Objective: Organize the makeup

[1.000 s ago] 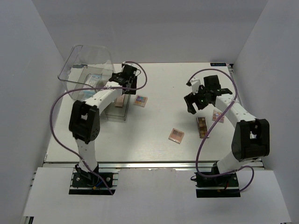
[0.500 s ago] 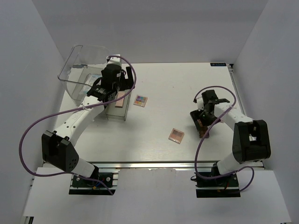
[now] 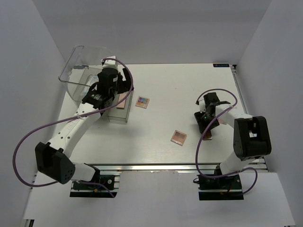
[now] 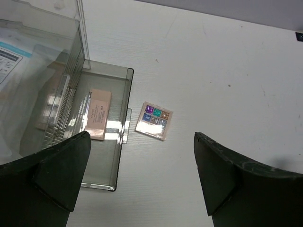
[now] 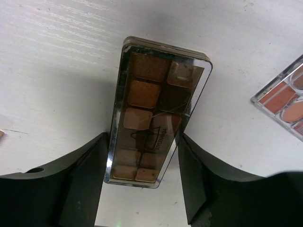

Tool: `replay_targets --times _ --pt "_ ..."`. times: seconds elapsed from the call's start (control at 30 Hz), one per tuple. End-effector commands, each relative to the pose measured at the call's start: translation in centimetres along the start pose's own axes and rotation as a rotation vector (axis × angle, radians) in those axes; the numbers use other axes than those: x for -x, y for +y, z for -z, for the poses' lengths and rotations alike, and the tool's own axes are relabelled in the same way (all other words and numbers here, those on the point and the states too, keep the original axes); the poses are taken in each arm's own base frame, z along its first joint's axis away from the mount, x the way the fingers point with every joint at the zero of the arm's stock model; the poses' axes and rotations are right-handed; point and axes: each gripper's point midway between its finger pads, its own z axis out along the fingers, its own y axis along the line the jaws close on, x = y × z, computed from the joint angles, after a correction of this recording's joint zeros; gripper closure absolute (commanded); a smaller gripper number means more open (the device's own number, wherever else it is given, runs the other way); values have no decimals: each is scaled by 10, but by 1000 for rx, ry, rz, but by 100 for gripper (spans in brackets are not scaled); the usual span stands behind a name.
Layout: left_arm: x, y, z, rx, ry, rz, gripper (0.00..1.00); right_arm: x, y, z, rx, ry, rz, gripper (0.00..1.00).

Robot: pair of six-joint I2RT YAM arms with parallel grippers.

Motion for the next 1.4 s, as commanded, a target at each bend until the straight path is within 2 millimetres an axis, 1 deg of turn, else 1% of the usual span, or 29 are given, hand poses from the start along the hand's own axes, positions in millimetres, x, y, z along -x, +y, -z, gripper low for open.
replay_targets --times 0.0,0.07,0.23,0.37,0.4,0.47,0.5,0.57,0.6,0.7,0.73,0.77,0.8,0.83,0.87,0.9,0.93,0.97,1.0,1.03,1.07,1.1,1.13,1.17,1.2,1.27,1.3,1.33,1.37 --pt "14 0 16 -9 -50 39 2 -8 11 -17 67 21 -27 42" --pt "13 1 18 -11 -52 49 2 -9 14 -21 88 19 -18 47" --pt "17 0 27 -27 -71 83 2 8 11 -20 85 -36 28 75" --pt "16 -2 30 -47 -75 103 2 47 7 -3 87 -167 93 90" --pt "15 -3 30 -52 -75 105 2 63 6 5 85 -216 100 96" --pt "17 -5 32 -62 -79 109 2 86 13 18 107 -292 126 100" --pt "20 -7 32 -69 -84 111 2 104 16 30 123 -345 135 100" --pt "25 -9 34 -80 -99 116 2 124 26 41 149 -399 152 100" --pt "28 -10 35 -85 -103 117 2 140 29 51 158 -443 145 100" --pt "42 -16 42 -113 -139 130 2 170 61 61 253 -514 168 100" --pt "48 -19 44 -125 -152 134 2 188 75 73 281 -556 194 100" --pt "52 -20 45 -131 -161 137 2 199 87 79 309 -576 202 100" --pt "55 -23 47 -143 -165 139 2 206 110 77 373 -565 203 100" --pt "61 -25 50 -154 -178 143 2 229 121 96 401 -619 212 100" --pt "64 -27 51 -159 -183 144 2 239 134 101 434 -631 212 100" --pt "67 -28 53 -167 -188 147 2 246 159 96 493 -618 225 100" --pt "71 -30 55 -175 -195 147 2 269 172 118 527 -665 202 100" --pt "72 -30 56 -178 -197 149 2 277 185 123 556 -671 190 100" --pt "74 -32 58 -184 -203 155 2 285 199 113 587 -648 178 100" --pt "75 -32 60 -189 -207 157 2 302 222 136 639 -685 168 100" --pt "77 -32 61 -192 -212 160 2 310 233 140 665 -688 156 100" --pt "77 -33 62 -196 -212 164 2 313 255 127 696 -656 149 100" --pt "77 -33 63 -198 -211 169 2 329 266 147 738 -692 120 100" --pt "77 -32 64 -196 -209 170 2 332 279 131 754 -665 101 100" --pt "76 -32 64 -196 -207 175 2 332 297 134 787 -659 97 100" --pt "75 -30 69 -191 -203 179 2 342 318 136 851 -665 39 100" --pt "76 -29 71 -191 -205 180 2 341 333 139 878 -666 37 100" --pt "74 -27 71 -183 -197 178 2 347 341 144 903 -704 33 100" --pt "75 -26 75 -179 -202 179 2 347 349 138 914 -701 20 100"
